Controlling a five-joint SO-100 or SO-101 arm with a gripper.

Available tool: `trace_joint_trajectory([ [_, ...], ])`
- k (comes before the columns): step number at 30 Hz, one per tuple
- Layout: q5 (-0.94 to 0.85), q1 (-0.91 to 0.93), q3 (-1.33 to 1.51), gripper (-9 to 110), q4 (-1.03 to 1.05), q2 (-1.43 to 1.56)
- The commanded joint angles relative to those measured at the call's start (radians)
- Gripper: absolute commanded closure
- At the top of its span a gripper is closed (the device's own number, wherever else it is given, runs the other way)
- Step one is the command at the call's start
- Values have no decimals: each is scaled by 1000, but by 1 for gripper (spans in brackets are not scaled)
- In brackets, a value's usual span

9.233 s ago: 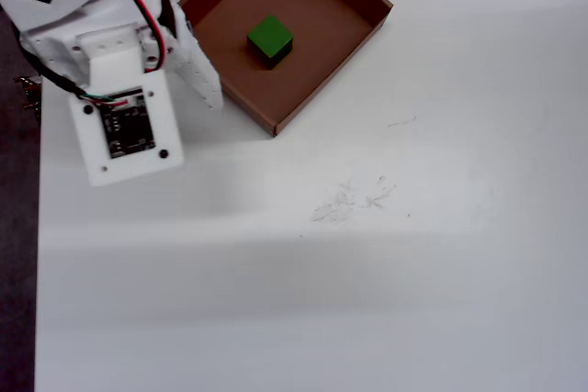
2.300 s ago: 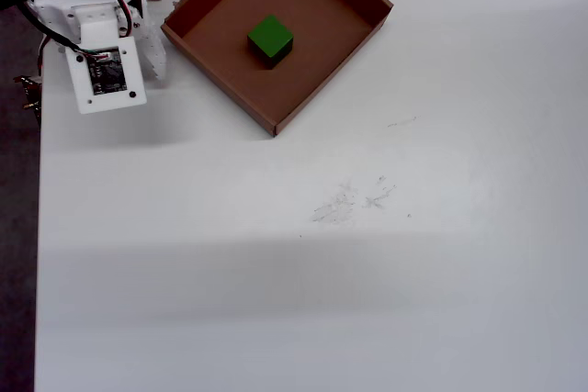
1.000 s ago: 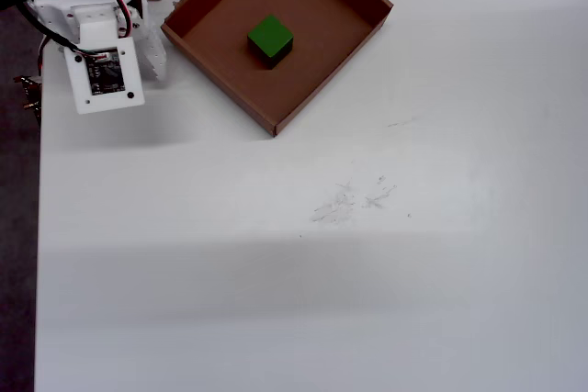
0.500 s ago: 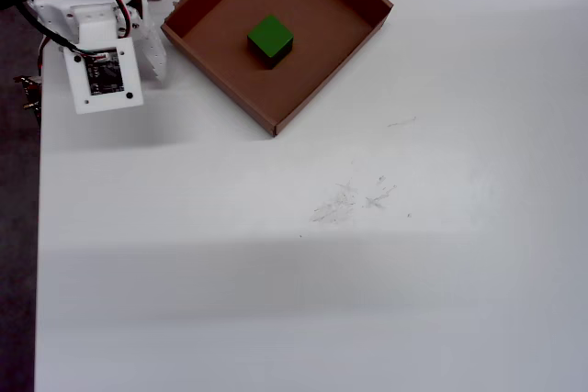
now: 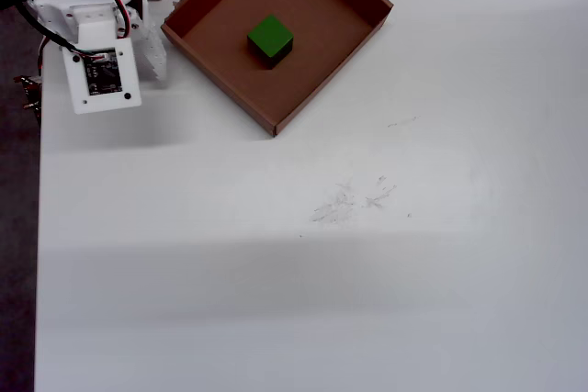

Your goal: Grasp a green cube and put it in a box.

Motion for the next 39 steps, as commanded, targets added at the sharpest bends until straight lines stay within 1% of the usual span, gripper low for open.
trace_joint_trajectory([
  [1,5,-2,-6,80,-6,8],
  [39,21,-2,-6,80,-8,8],
])
